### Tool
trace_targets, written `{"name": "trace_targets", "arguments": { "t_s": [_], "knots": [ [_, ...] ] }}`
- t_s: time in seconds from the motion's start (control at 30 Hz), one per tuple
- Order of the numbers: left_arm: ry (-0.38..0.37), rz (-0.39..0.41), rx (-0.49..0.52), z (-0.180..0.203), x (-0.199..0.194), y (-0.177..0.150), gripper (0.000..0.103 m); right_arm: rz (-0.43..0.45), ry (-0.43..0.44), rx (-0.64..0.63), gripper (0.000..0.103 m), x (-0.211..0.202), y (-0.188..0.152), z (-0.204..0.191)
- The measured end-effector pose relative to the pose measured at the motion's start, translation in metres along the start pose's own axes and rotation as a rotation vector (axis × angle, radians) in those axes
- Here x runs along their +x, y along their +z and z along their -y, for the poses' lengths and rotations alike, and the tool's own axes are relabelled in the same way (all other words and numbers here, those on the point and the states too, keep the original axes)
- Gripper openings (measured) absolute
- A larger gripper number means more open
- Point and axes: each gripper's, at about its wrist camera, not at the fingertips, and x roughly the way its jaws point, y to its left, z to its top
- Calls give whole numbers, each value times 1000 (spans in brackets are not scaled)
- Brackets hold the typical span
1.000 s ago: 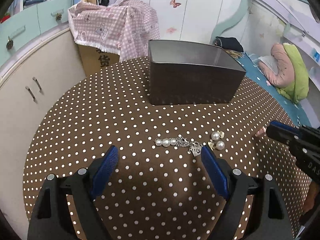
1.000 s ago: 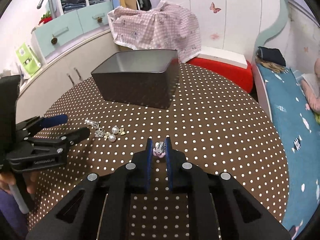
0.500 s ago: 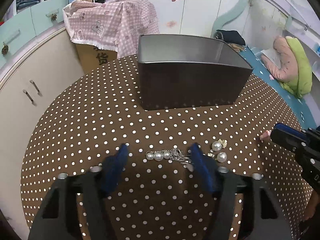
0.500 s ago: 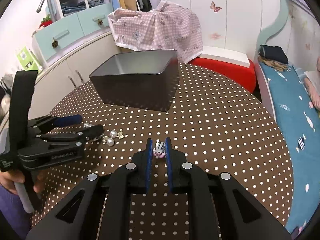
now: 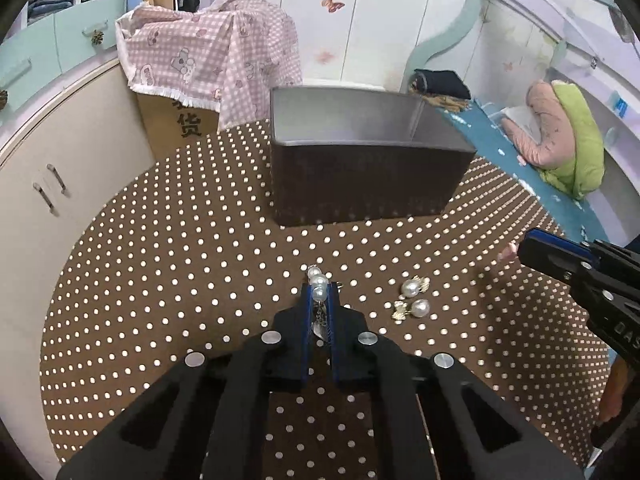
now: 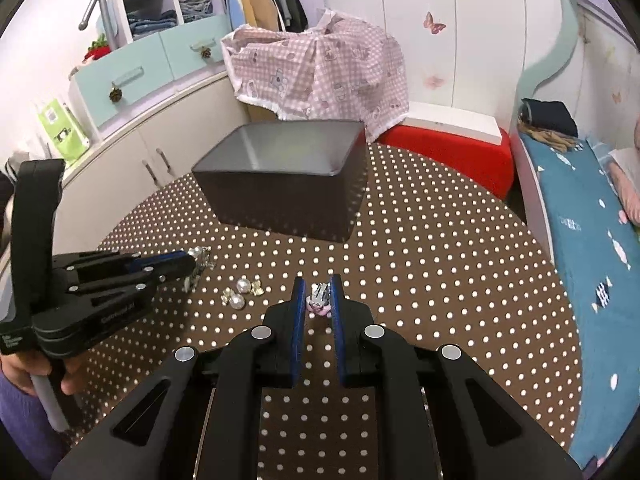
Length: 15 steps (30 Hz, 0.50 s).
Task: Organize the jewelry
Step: 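Carry the earring and charm into the box and open both tools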
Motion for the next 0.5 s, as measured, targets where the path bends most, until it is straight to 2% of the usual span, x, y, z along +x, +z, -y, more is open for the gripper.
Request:
{"name": "trace_targets", "arguments": {
  "t_s": [0.23,0.4,0.5],
  "knots": [
    [-66,98,4,2,-42,21,6,45,1,-12,13,-16,19,-5],
    [-147,172,18,5,-69,47,6,84,6,-24,13,-28,37,-6],
    [-149,192,38,8,-76,63,6,98,27,-8,13,-31,52,-3]
  ]
}}
